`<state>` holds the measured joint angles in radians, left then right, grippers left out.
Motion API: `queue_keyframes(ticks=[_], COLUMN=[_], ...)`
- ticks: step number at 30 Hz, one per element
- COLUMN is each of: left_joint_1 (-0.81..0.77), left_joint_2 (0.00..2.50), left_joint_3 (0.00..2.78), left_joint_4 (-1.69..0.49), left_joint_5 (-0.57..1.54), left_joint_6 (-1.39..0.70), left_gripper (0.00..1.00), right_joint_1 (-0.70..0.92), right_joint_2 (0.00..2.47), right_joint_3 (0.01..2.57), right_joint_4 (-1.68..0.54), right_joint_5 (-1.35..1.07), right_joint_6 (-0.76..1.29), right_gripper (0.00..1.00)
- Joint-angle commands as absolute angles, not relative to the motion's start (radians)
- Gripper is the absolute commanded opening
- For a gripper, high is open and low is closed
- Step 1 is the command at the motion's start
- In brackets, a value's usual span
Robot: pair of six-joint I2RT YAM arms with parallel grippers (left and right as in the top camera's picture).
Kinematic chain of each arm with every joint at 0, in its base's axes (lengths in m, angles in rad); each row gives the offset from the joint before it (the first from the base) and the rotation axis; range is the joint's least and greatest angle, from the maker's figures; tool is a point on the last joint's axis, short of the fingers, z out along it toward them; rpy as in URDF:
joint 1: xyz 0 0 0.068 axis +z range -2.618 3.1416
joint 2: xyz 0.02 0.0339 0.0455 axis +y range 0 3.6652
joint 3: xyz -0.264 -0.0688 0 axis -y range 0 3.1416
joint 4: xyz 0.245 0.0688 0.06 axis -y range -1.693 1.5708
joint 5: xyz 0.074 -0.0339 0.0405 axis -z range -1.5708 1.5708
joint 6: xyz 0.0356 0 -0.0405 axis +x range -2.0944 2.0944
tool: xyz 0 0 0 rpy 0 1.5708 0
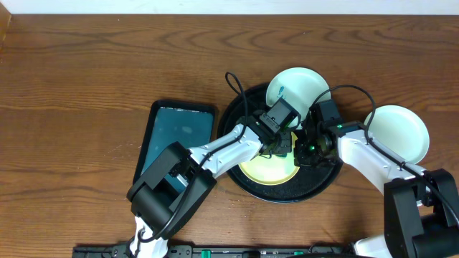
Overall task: Clean dirty plates on tray and stack at the side
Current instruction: 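Scrub the tilted yellow plate with the sponge in the left gripper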
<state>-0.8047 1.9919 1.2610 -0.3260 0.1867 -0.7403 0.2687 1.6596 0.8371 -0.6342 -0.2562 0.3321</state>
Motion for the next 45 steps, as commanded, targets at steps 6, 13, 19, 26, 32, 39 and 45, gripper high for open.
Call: queue_keyframes(ticks=[6,13,19,26,32,39,45], left_joint_1=[-0.753,-0.736,-0.739,-0.798,-0.852,-0.822,-0.753], left_joint_2=[2.037,2.037,2.037,2.038,2.039,2.039,2.037], left_joint_3=[1.274,1.295,1.291,1.275,1.274,1.273,1.277], left_joint_4=[-0.677,-0.844,-0.776,-0.566,-0.492,-0.623,-0.863], left_joint_5=[-0.24,-0.23,0.156,0.436,0.479,0.355,0.069], left_joint_6=[-0.69,-0.689,-0.693,-0.789,-0.806,-0.806,-0.807], left_gripper=[0.07,0.07,0.08,0.08,0.08,0.08,0.07], right_joint_1=[0.277,0.277,0.277,0.276,0.277,0.276,0.276], right_joint_2=[1.692,1.692,1.692,1.692,1.692,1.692,1.692], right_joint_3=[0.808,0.808,0.808,0.808,0.808,0.808,0.808], right_joint_4=[-0.645,-0.644,-0.637,-0.631,-0.631,-0.632,-0.631], right_joint_5=[-0.131,-0.131,-0.131,-0.131,-0.131,-0.131,-0.131], right_joint_6=[0.299,0.299,0.327,0.344,0.344,0.344,0.344], right_gripper=[0.01,0.01,0.01,0.01,0.01,0.01,0.01])
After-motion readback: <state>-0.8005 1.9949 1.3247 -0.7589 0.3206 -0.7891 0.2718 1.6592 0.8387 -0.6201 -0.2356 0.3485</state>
